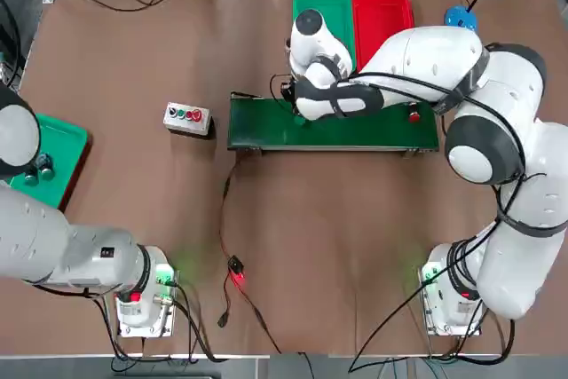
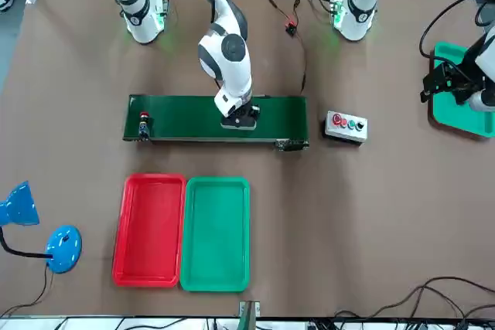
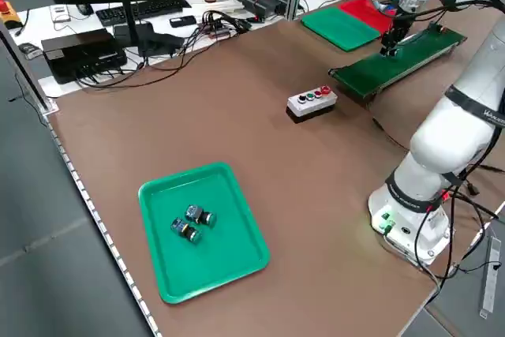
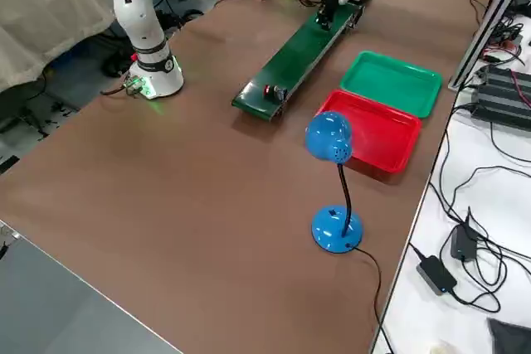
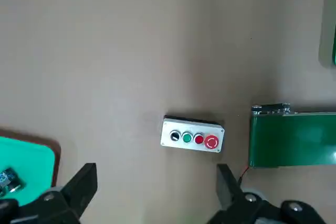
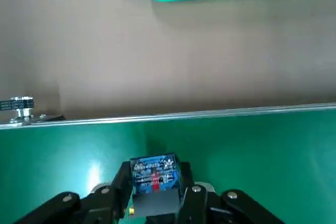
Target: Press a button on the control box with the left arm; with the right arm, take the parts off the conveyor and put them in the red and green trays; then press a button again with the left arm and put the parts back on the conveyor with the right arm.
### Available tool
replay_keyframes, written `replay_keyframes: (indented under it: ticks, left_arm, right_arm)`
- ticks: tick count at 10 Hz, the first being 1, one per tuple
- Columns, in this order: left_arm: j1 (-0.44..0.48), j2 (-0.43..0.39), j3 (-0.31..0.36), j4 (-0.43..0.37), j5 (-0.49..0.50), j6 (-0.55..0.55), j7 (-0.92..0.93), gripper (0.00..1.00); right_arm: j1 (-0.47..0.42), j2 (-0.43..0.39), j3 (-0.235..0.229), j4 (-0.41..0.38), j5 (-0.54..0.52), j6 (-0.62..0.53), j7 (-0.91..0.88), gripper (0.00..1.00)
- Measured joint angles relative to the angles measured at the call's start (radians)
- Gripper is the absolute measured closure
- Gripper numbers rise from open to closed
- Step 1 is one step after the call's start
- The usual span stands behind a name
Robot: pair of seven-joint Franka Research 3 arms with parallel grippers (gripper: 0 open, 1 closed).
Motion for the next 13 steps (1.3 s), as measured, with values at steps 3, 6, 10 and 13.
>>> replay_keyframes:
  ticks: [3,6,10,13]
  left_arm:
    - [0.000,0.000,0.000,0.000,0.000,0.000,0.000,0.00]
    - [0.000,0.000,0.000,0.000,0.000,0.000,0.000,0.00]
    - [0.000,0.000,0.000,0.000,0.000,0.000,0.000,0.00]
    - [-0.001,0.000,0.000,0.000,0.000,0.000,0.000,0.00]
  right_arm:
    - [0.004,0.016,0.000,0.000,0.000,0.014,0.001,0.56]
    - [0.004,0.025,-0.001,0.000,-0.019,0.015,0.003,0.33]
    - [-0.033,0.023,-0.026,0.063,-0.037,-0.037,-0.043,0.00]
    - [-0.182,0.012,-0.032,0.207,-0.037,-0.162,-0.166,0.00]
